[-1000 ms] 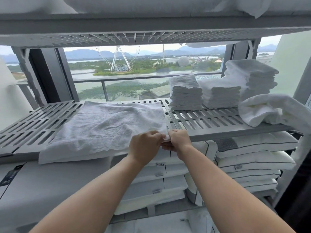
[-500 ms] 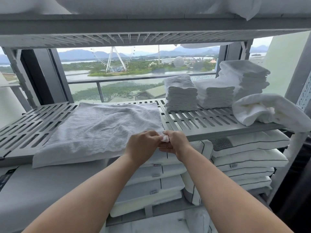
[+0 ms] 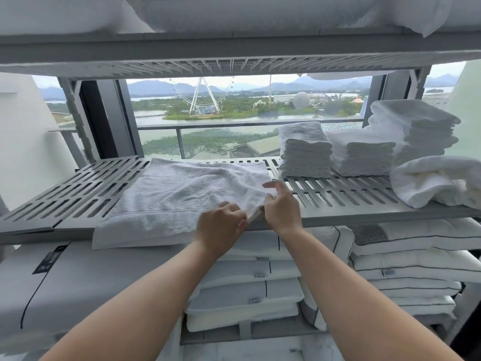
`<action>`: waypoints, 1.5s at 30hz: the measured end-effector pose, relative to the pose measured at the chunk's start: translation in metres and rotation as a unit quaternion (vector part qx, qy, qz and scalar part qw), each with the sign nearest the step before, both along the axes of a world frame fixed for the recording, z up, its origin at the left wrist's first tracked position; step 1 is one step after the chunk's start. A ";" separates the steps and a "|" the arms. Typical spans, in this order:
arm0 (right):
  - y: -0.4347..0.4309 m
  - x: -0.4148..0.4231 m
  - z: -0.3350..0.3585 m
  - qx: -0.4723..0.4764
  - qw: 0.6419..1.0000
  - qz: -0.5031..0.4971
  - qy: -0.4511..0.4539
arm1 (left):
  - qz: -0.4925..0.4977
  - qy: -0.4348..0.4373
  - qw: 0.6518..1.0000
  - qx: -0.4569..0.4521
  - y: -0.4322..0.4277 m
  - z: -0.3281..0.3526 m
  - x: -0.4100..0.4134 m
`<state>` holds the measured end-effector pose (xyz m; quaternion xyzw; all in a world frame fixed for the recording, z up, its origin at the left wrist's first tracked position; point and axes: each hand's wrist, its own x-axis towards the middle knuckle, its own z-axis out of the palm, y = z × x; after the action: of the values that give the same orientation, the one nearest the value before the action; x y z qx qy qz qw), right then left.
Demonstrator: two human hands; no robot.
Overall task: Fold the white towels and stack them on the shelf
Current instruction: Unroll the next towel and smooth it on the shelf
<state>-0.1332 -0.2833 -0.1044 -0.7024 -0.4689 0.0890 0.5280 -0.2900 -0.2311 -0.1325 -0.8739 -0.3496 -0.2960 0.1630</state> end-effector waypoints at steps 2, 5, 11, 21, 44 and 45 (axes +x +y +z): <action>0.002 -0.006 0.004 0.013 0.996 0.052 0.065 | 0.027 -0.007 0.999 -0.016 0.000 0.001 -0.006; 0.003 -0.009 0.007 -0.024 0.989 0.119 0.082 | 0.044 -0.032 0.997 -0.057 0.002 0.002 -0.010; -0.003 0.000 0.010 -0.036 0.977 -0.005 -0.212 | -0.022 -0.055 0.989 -0.137 0.004 0.009 -0.008; 0.001 0.003 -0.018 -0.031 0.914 -0.065 -0.399 | -0.007 0.035 0.997 -0.062 0.017 -0.003 -0.064; 0.050 -0.019 -0.041 0.028 0.964 -0.106 -0.241 | -0.146 0.126 0.964 0.181 0.044 -0.035 -0.132; 0.051 -0.019 -0.041 0.029 0.965 -0.109 -0.236 | -0.131 0.136 0.968 0.163 0.044 -0.036 -0.134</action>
<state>-0.1527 -0.2320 -0.1450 -0.7350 -0.5030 -0.1507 0.4290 -0.4243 -0.1875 -0.1685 -0.9055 -0.1540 -0.2466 0.3090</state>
